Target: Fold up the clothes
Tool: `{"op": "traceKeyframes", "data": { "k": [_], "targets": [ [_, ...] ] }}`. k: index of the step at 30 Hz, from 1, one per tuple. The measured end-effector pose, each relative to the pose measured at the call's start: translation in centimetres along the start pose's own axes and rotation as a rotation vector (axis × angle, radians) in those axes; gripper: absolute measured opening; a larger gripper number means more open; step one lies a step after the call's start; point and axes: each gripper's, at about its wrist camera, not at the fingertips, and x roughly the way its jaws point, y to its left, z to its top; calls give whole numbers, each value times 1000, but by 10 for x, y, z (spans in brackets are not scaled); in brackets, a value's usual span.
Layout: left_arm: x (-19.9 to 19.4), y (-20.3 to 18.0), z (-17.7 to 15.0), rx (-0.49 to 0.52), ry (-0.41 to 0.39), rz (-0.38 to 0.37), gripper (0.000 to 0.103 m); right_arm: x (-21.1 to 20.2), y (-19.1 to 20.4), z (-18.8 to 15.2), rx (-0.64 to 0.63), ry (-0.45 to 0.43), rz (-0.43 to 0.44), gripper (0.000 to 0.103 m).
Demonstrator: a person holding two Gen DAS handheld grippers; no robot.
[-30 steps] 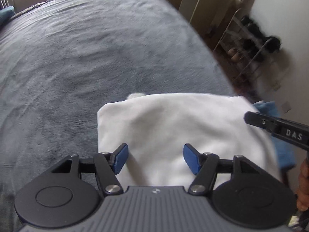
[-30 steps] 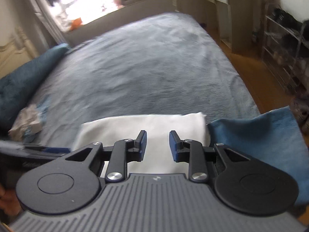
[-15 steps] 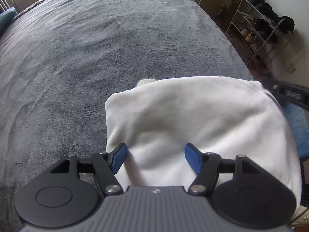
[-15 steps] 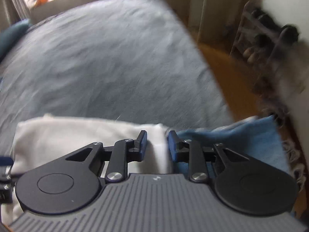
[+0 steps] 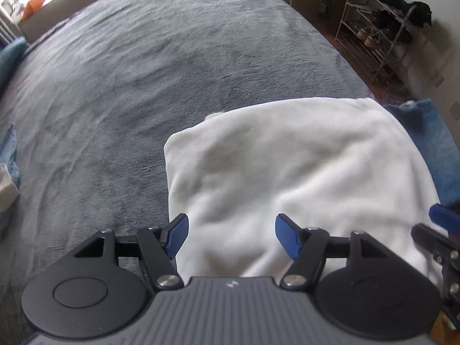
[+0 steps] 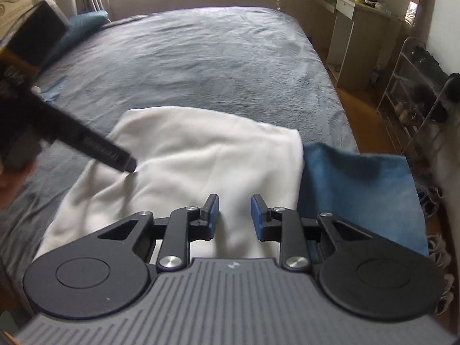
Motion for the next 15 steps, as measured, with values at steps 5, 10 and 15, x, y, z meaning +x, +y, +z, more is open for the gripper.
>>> {"op": "traceKeyframes", "data": {
  "k": [5, 10, 15],
  "targets": [
    [-14, -29, -36, 33, -1, -8, 68, -4, 2, -27, 52, 27, 52, 24],
    [-37, -42, -97, 18, -63, 28, 69, -21, -3, -50, 99, 33, 95, 24],
    [-75, -27, -130, -117, -57, 15, 70, -39, -4, -73, 123, 182, 165, 25]
  ]
}}
